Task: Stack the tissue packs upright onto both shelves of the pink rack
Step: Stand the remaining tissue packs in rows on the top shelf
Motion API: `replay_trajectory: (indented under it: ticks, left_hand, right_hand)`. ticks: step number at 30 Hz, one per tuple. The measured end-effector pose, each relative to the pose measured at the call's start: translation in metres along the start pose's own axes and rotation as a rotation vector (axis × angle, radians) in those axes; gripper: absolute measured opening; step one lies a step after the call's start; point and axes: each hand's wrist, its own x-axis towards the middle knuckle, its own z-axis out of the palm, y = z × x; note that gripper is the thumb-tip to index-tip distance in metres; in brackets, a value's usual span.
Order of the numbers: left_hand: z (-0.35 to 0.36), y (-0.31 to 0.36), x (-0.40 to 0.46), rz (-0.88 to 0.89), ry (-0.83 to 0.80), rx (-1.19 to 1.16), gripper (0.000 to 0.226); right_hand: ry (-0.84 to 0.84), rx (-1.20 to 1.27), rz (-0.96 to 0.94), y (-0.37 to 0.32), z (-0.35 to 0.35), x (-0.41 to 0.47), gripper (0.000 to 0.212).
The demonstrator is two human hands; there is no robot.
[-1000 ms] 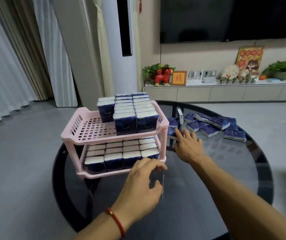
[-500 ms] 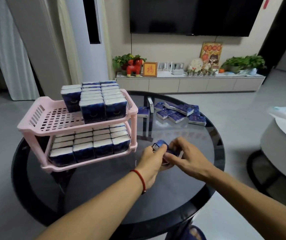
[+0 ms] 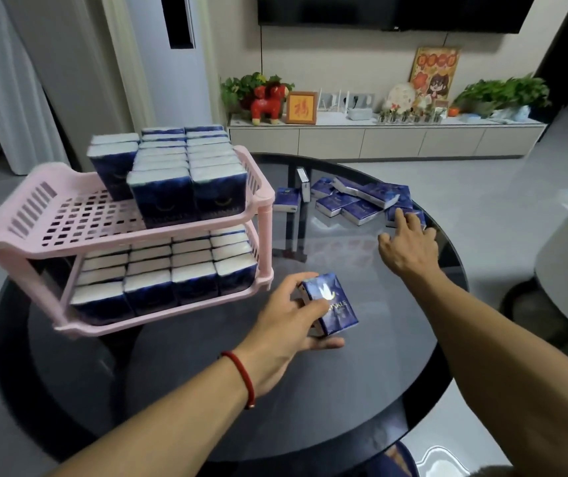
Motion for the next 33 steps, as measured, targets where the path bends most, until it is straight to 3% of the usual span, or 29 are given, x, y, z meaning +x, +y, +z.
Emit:
replay_trajectory:
  ticks: [7,11,14,16,19,24,29,33]
  left_hand:
    - [-0.014,0.003,-0.009,0.055,-0.046,0.139,0.038]
    - [-0.018,0.007,-0.015,0.037,-0.045,0.155,0.039]
    - [-0.019,0.010,-0.025,0.021,-0.013,0.151,0.031]
    - [-0.020,0.012,-0.033,0.016,0.024,0.114,0.020]
    - [-0.025,0.018,-0.043,0.074,0.052,0.091,0.028]
    - [-0.049,0.024,-0.057,0.270,0.089,0.399,0.053]
    - [-0.085,0.023,-0.073,0.323,0.094,0.703,0.062]
    - [-0.099,0.007,-0.085,0.299,0.038,0.870,0.059]
  right_hand:
    - [0.064,-0.093,-0.072,0.000,-0.010,-0.046,0.041]
    - [-0.029,0.088,-0.076,-0.002,-0.032,-0.087,0.025]
    - [-0.115,0.385,-0.218,-0.012,-0.062,-0.128,0.036]
    - [-0.166,0.546,-0.460,-0.023,-0.086,-0.154,0.051]
    - [-0.255,0.530,-0.771,-0.046,-0.101,-0.186,0.073]
    - [-0.172,0.412,-1.023,-0.079,-0.086,-0.204,0.081]
    - [-0.297,0.575,-0.901,-0.095,-0.080,-0.202,0.067]
    - [-0.341,0.563,-0.956,-0.104,-0.065,-0.205,0.053]
